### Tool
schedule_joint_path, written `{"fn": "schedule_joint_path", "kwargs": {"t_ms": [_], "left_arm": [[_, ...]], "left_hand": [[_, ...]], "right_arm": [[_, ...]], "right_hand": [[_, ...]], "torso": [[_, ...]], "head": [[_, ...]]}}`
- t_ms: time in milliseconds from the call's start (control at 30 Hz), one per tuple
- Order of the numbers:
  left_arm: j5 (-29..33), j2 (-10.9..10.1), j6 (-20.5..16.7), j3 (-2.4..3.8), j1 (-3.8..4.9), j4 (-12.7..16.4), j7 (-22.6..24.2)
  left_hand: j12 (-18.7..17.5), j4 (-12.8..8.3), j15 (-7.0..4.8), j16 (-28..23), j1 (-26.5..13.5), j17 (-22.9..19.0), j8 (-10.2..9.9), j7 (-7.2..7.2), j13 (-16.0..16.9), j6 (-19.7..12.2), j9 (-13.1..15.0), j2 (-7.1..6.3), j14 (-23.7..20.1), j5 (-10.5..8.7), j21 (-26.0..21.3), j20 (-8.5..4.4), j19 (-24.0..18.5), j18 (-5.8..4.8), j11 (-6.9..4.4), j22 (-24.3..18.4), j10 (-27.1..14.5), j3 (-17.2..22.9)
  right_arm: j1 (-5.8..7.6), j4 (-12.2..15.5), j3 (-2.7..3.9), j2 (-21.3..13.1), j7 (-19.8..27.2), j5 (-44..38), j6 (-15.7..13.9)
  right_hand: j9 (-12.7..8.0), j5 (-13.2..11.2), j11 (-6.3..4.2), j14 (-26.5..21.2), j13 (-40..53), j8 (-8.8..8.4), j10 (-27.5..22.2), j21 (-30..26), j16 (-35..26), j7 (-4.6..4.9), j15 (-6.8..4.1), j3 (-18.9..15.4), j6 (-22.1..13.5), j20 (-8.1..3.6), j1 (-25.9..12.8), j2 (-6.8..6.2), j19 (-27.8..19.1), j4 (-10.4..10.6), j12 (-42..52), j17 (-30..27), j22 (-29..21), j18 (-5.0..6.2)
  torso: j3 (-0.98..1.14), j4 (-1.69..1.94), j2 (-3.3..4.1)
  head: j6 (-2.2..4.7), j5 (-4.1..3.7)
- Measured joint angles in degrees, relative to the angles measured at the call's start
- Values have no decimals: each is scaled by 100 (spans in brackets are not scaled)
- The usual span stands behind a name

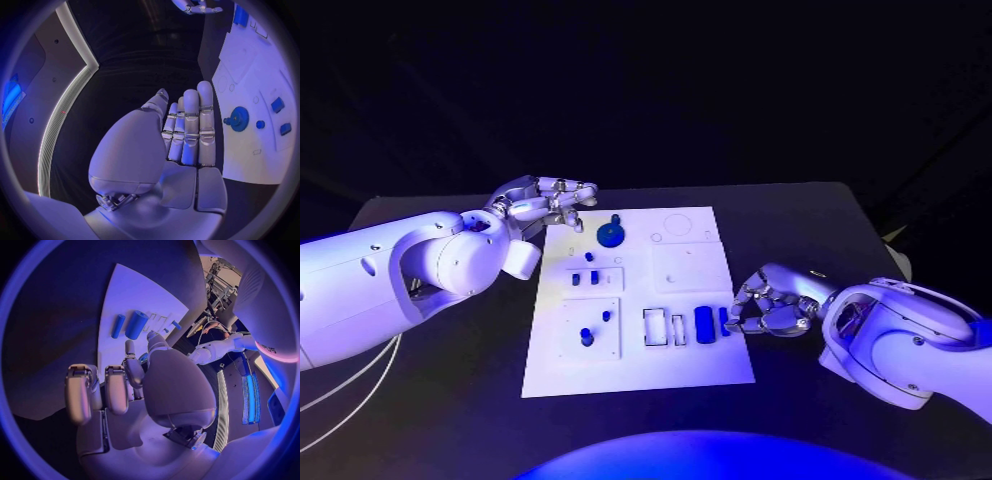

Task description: Assemble the parts on the task board

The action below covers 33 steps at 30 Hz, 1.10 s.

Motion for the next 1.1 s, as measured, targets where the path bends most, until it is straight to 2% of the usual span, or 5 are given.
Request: {"fn": "schedule_joint_path", "kwargs": {"t_ms": [233,433,667,1000,1100], "left_arm": [[0,-11,3,-6,-2,-2,-4],[0,-14,6,-8,-3,-3,-5],[0,-22,10,-8,-3,-1,-6],[0,-34,20,-8,-3,6,-7],[0,-43,23,-8,-3,7,-7]], "left_hand": [[0,0,0,0,0,0,0,0,-1,0,0,0,0,0,0,0,0,-1,0,0,0,0],[0,0,0,0,0,0,0,0,-1,0,0,0,0,0,0,0,0,0,0,0,0,0],[0,0,0,0,0,0,0,0,-1,0,0,0,0,0,0,0,0,0,0,0,0,0],[0,0,0,0,0,1,0,0,-2,0,0,0,0,0,0,0,0,0,0,1,0,0],[0,0,0,0,0,1,0,0,-2,0,0,0,0,0,0,0,0,-1,0,1,0,0]], "right_arm": [[-142,-60,-10,223,-365,-440,-115],[-232,-136,-13,398,-541,-625,-238],[-264,-239,-13,597,-676,-769,-376],[-315,-383,-10,830,-822,-868,-434],[-356,-417,-10,879,-851,-880,-432]], "right_hand": [[8,0,0,0,8,0,0,32,36,0,0,-33,0,1,0,0,-1,2,0,-1,0,0],[31,121,0,0,27,-22,0,54,57,0,0,-80,0,1,-29,29,-1,2,0,-1,-1,0],[42,179,0,0,26,-22,-1,54,56,0,0,-119,0,2,-33,33,-2,10,-1,-1,-1,0],[85,267,0,0,64,-45,-1,54,56,0,0,-278,0,3,-173,171,-2,26,-1,-2,-1,0],[86,266,0,0,71,-44,-1,54,56,0,0,-293,0,3,-195,150,-2,41,-1,-2,2,0]], "torso": [[-8,-7,-9],[-10,-7,-9],[-10,-4,-10],[-10,-8,-10],[-10,-8,-9]], "head": [[-10,3],[-14,6],[-18,20],[-30,53],[-37,73]]}}
